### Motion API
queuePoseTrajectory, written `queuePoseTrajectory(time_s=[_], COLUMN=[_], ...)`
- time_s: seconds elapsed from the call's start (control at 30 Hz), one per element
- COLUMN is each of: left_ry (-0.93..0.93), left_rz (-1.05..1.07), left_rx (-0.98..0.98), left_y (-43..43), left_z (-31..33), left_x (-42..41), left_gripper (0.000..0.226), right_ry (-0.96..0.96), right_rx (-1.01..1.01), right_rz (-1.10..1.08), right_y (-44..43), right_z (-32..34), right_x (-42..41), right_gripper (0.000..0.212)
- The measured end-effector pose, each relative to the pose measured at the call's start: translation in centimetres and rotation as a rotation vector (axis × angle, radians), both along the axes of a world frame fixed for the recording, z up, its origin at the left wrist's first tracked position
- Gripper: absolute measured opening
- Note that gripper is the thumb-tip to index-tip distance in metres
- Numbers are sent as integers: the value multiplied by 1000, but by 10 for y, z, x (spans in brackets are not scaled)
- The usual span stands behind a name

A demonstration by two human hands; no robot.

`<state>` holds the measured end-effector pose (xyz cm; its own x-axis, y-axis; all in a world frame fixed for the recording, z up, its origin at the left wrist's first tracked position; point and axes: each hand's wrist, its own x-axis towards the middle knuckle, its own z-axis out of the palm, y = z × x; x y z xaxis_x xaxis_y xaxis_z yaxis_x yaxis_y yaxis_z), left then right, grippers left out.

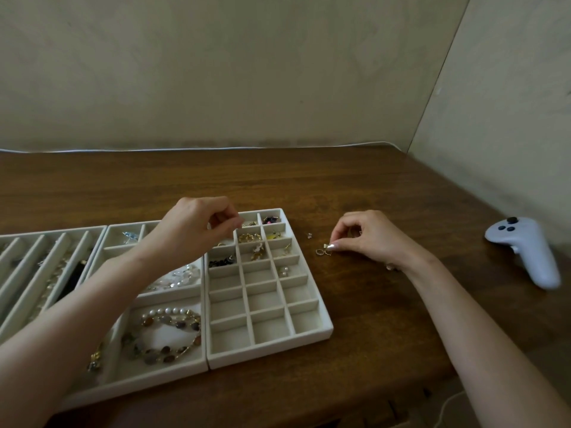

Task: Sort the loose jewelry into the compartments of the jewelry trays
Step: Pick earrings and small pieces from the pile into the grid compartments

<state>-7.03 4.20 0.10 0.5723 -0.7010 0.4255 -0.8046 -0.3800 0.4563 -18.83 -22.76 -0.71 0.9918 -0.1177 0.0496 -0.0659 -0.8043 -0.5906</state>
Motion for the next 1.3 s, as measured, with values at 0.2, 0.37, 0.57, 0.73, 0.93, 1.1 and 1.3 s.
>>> queuePoseTrajectory(time_s=[0.2, 0.37, 0.57, 0.73, 0.93, 1.1, 1.3], left_ry=[-13, -28, 83, -71, -20, 77, 154], left_rz=[-12, -10, -82, -226, -284, -286, -293], left_rx=[-5, -17, -32, 86, 180, 224, 354], left_y=[-5, -6, -21, -68, -139, -179, -197], left_z=[-3, -4, -5, 2, -2, -9, -13], left_x=[-5, -6, -13, -20, -22, -15, -11], left_gripper=[7, 8, 6, 11, 14, 17, 7], right_ry=[-185, -163, -311, -325, -391, -373, -355], right_rx=[260, 172, 143, 44, 58, 60, 67], right_rz=[153, 265, -66, -321, -490, -503, -483], right_y=[39, 71, 15, -41, -61, -63, -62], right_z=[13, 3, 18, 1, -10, -16, -17], right_x=[0, 11, 8, 2, -3, -2, -1], right_gripper=[4, 10, 10, 13, 20, 19, 19])
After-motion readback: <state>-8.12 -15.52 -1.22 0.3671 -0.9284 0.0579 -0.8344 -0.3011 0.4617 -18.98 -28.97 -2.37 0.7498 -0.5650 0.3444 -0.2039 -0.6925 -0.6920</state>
